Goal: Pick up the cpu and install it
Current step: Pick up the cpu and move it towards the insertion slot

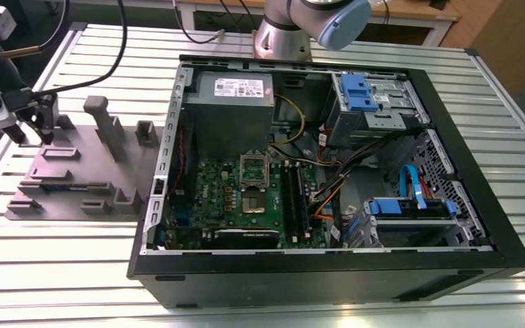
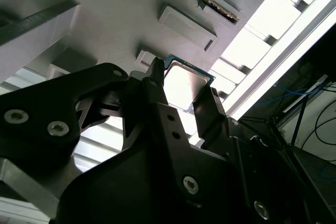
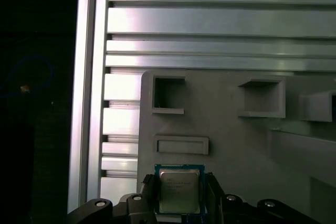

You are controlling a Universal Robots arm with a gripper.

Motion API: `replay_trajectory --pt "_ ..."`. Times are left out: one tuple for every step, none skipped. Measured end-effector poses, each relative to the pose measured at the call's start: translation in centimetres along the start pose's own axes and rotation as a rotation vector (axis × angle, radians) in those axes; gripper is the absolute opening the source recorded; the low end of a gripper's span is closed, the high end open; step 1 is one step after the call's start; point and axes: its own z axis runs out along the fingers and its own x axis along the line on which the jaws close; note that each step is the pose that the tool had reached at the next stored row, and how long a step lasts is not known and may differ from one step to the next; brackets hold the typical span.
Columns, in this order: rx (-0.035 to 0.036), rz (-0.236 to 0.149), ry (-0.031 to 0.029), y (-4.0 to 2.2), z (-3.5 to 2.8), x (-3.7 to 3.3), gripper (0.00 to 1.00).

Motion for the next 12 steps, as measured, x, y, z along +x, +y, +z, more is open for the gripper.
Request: replay_trajectory --pt "0.0000 0.000 0.0000 0.00 -0.03 0.00 0.47" --pt "0.0000 0.000 0.0001 0.01 -0.08 0.00 0.47" --pt "0.0001 0.000 0.0001 0.01 -0.11 0.00 0.47" --pt "0.0000 0.000 0.0001 0.01 -0.14 0.00 0.47" --pt "0.0000 0.000 0.0001 0.01 -0.17 0.01 0.47" --pt "0.0000 0.000 0.0000 0.01 -0.19 0.01 0.47" --pt "0.0000 0.000 0.0000 0.01 -0.20 0.01 0.47" --pt "0.0000 0.000 0.0001 0.01 -0.23 0.01 0.47" --pt "0.0000 0.000 0.0001 0.02 -0.25 0.01 0.47" --pt "0.0000 0.000 0.0001 0.02 -0.26 0.01 0.47" --pt "0.0001 0.000 0.0001 0.02 -0.28 0.01 0.47" --pt "0.0001 0.000 0.0001 0.02 -0.30 0.01 0.47"
